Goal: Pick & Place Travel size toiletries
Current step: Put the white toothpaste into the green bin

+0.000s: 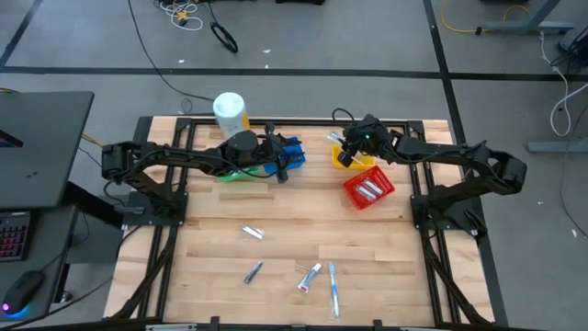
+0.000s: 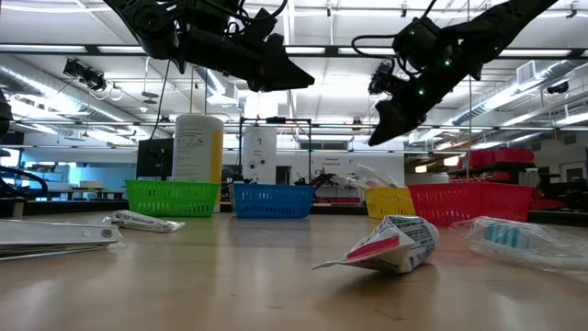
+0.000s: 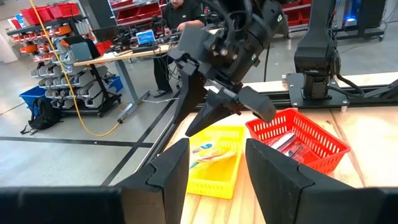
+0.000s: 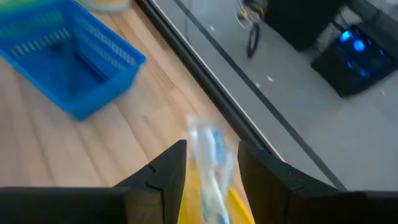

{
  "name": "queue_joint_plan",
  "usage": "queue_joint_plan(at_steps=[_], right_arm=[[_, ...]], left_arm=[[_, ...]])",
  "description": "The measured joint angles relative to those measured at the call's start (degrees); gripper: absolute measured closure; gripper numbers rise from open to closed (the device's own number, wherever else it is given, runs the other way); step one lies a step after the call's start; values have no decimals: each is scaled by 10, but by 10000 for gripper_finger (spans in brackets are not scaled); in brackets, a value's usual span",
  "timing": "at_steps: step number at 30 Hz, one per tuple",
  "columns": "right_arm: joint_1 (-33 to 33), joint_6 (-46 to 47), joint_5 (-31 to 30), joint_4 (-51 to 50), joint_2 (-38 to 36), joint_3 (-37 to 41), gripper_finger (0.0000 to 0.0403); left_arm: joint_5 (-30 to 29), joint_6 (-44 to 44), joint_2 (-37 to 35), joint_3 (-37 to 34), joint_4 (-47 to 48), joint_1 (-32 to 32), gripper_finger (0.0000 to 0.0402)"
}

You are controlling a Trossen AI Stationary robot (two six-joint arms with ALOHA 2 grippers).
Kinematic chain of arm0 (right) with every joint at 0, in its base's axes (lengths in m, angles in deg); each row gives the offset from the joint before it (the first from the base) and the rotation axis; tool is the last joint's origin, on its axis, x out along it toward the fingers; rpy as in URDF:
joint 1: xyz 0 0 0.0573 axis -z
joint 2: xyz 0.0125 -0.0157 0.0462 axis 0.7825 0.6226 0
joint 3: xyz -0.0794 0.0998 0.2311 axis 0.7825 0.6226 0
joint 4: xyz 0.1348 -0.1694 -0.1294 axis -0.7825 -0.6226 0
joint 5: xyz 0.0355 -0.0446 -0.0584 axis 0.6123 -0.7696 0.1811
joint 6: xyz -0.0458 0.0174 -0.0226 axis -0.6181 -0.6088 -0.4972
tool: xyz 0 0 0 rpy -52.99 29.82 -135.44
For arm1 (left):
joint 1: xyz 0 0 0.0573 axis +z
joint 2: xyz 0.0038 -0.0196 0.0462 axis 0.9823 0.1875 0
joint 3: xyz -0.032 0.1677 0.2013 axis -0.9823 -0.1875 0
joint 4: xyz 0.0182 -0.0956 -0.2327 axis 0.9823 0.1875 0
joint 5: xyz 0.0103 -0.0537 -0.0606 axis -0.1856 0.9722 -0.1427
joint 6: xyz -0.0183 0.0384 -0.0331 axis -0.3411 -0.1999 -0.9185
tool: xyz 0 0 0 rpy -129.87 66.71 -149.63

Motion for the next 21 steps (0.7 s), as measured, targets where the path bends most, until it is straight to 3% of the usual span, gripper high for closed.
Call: queue_joint_plan(at_steps=[9,18,21], right_arm=[[0,-4,79,57,0,0,247],[-1,9,87,55,0,0,247],[-3,9,114,55,0,0,247]], left_arm=[[0,0,0,0,0,0,234],[0,0,0,0,0,0,234],[0,0,0,0,0,0,234]])
